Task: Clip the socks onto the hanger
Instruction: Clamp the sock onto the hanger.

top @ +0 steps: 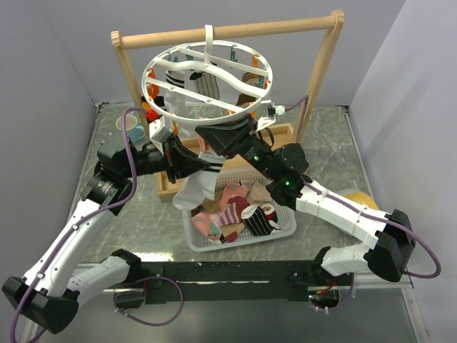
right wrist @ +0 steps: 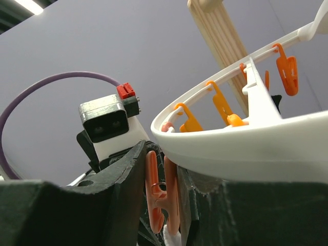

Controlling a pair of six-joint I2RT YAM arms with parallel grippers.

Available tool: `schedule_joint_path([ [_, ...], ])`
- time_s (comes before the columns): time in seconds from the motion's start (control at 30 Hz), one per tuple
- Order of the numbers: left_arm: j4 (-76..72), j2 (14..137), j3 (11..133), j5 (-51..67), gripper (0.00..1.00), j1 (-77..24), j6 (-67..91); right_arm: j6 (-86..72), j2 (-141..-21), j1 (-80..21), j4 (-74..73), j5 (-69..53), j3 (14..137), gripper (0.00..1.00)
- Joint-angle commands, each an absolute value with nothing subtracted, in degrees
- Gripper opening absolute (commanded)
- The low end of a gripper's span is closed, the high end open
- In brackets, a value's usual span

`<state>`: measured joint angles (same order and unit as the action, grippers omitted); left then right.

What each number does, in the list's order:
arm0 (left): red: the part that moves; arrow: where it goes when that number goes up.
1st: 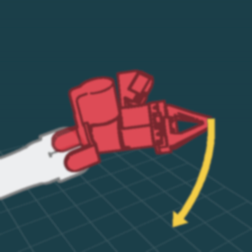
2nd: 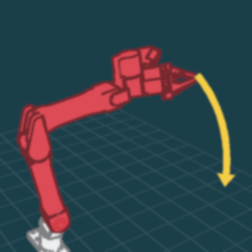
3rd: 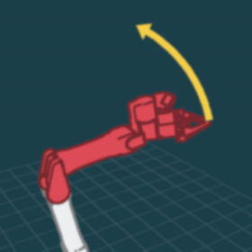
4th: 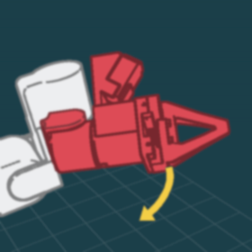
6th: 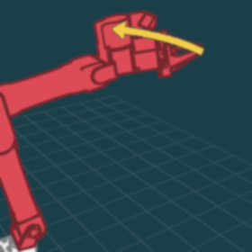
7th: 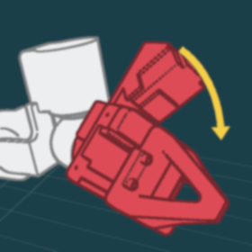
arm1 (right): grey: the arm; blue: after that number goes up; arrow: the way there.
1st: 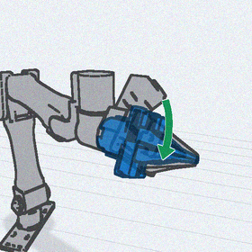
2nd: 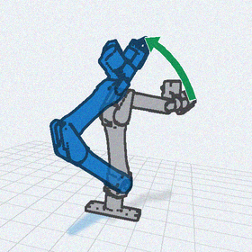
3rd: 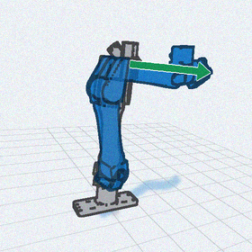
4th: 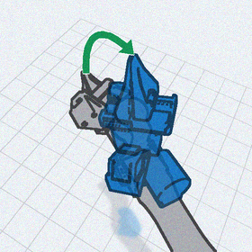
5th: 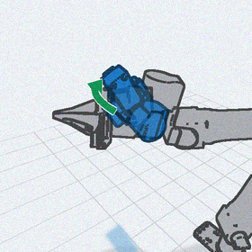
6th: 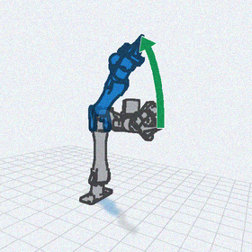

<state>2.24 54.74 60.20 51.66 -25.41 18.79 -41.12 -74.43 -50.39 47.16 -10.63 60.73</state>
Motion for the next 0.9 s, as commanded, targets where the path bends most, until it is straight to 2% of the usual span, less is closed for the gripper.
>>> schedule_joint_path([
  [0.0,-1.8,55.2,61.5,53.1,0.01,-25.1,19.6,-42.9,-74.4,-51.6,49.1,-18.1,61.7,0.0],
  [0.87,-4.4,55.7,64.3,55.0,0.01,-25.1,22.0,-41.9,-74.4,-51.5,49.0,-18.7,60.5,0.0],
])
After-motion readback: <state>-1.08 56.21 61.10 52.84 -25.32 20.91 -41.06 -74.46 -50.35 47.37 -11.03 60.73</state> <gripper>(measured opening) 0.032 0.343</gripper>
